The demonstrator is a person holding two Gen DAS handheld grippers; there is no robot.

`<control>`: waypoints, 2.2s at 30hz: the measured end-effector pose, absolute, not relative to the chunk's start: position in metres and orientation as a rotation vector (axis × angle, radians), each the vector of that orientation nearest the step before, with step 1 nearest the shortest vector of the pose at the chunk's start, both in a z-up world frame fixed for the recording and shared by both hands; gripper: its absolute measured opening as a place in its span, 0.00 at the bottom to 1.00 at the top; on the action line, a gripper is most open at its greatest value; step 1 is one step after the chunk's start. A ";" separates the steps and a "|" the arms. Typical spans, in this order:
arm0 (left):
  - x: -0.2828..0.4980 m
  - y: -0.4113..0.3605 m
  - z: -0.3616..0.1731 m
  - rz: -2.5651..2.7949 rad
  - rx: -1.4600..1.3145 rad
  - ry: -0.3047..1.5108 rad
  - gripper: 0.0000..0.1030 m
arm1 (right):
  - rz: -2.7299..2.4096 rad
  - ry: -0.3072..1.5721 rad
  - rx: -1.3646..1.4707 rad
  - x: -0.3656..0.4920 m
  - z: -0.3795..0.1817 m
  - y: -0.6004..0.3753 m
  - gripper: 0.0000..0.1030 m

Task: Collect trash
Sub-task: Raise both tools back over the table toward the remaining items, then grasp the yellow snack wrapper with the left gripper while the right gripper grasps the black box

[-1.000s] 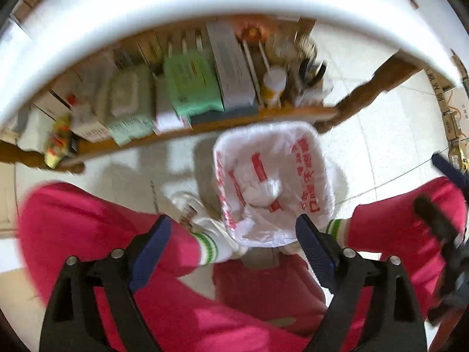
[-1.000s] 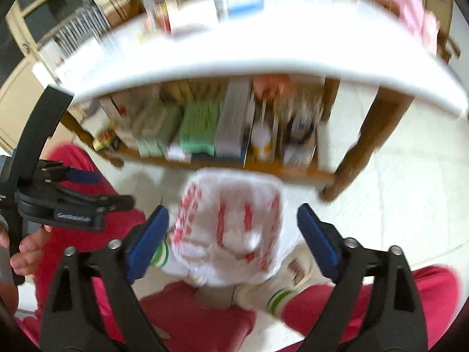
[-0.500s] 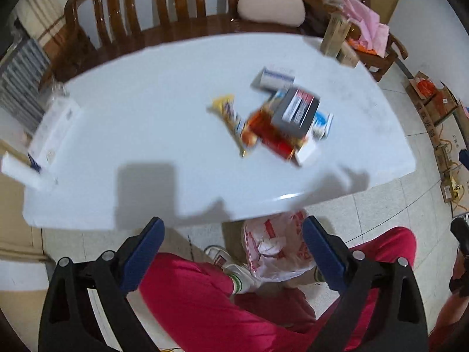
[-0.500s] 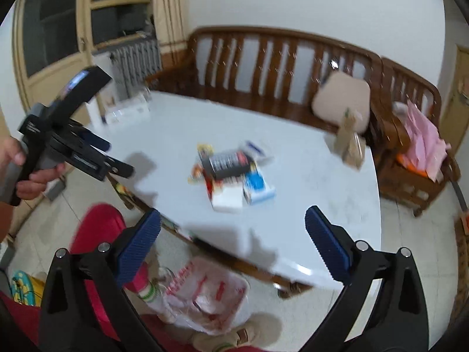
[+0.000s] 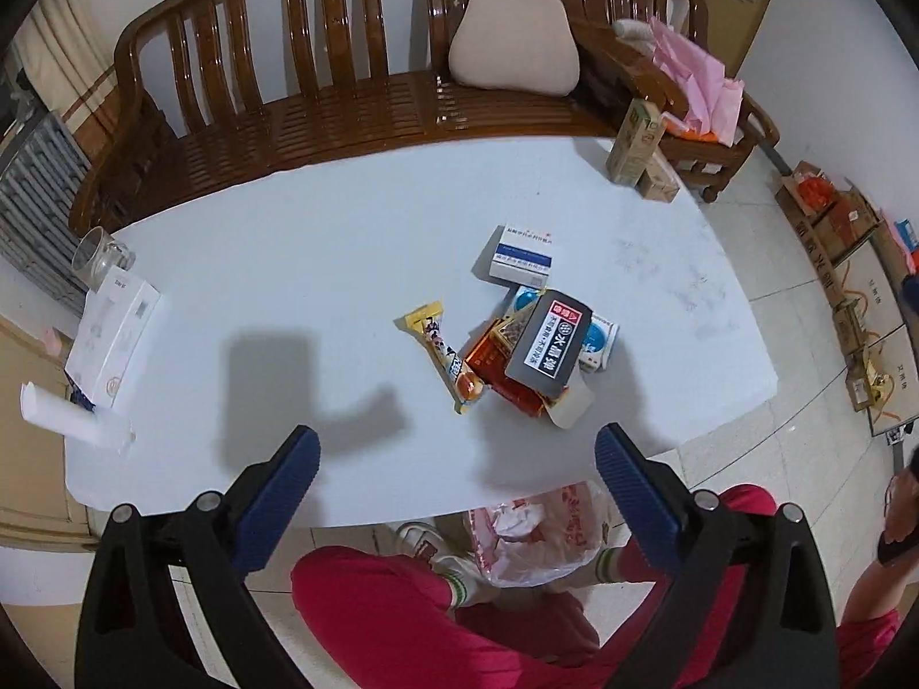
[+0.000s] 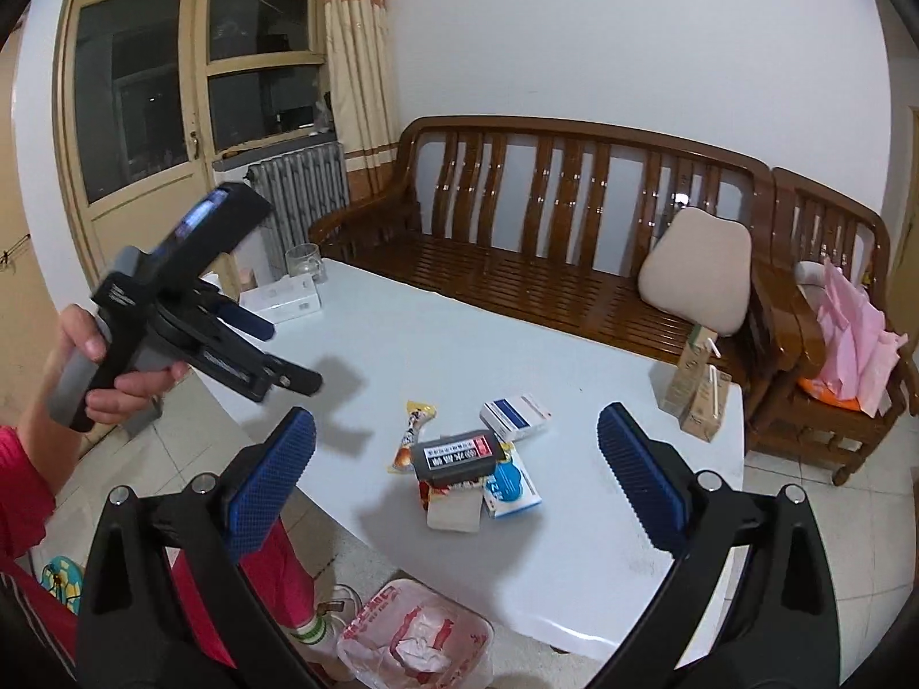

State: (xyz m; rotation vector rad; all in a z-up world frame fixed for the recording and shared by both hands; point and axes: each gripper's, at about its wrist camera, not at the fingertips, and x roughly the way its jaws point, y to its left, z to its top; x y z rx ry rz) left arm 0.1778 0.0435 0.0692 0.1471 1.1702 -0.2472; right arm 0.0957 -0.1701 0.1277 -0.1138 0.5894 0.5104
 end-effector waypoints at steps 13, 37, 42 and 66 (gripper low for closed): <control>0.228 0.034 0.010 -0.248 0.111 1.303 0.91 | 0.563 0.647 -0.136 0.143 0.110 -0.155 0.93; 0.289 0.049 -0.079 -0.184 -0.078 1.394 0.91 | 0.681 0.903 -0.266 0.205 -0.010 -0.098 0.93; 0.296 0.054 -0.088 -0.185 -0.123 1.405 0.91 | 0.705 0.944 -0.295 0.217 -0.036 -0.088 0.93; 0.309 0.056 -0.116 -0.142 -0.215 1.431 0.71 | 0.714 0.979 -0.368 0.245 -0.091 -0.070 0.93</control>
